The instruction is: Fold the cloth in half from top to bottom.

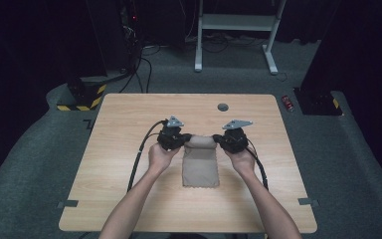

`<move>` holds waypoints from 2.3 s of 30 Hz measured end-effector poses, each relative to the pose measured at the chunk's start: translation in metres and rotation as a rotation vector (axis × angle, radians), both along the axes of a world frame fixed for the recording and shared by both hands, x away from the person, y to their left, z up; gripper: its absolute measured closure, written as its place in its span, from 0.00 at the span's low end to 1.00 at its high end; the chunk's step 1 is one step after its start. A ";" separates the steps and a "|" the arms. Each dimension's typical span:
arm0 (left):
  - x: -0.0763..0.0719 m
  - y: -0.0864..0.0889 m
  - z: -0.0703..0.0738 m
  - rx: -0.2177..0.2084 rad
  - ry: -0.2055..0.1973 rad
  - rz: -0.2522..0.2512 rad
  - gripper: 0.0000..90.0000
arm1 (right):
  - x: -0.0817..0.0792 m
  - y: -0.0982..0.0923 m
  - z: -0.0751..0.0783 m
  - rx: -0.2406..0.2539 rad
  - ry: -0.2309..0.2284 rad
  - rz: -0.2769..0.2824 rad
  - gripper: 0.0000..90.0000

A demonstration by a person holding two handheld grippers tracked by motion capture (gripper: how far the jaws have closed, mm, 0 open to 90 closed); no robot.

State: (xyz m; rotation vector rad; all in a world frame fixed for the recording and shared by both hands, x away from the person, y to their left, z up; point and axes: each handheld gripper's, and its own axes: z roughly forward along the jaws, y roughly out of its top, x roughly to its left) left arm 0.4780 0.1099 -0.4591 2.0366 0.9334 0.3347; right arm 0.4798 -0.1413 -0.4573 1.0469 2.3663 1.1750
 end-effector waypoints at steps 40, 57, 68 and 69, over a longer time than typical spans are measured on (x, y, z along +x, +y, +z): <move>-0.034 0.000 -0.007 0.005 -0.020 -0.055 0.99 | -0.027 -0.008 -0.010 0.017 0.007 0.050 0.99; -0.050 0.000 -0.019 0.011 -0.007 -0.075 0.99 | -0.041 -0.010 -0.021 0.025 0.029 0.074 0.99; -0.059 0.000 -0.024 -0.004 -0.001 -0.083 0.99 | -0.047 -0.013 -0.025 0.030 0.035 0.082 0.99; -0.060 0.000 -0.024 -0.001 -0.001 -0.084 0.99 | -0.048 -0.013 -0.024 0.032 0.037 0.082 0.99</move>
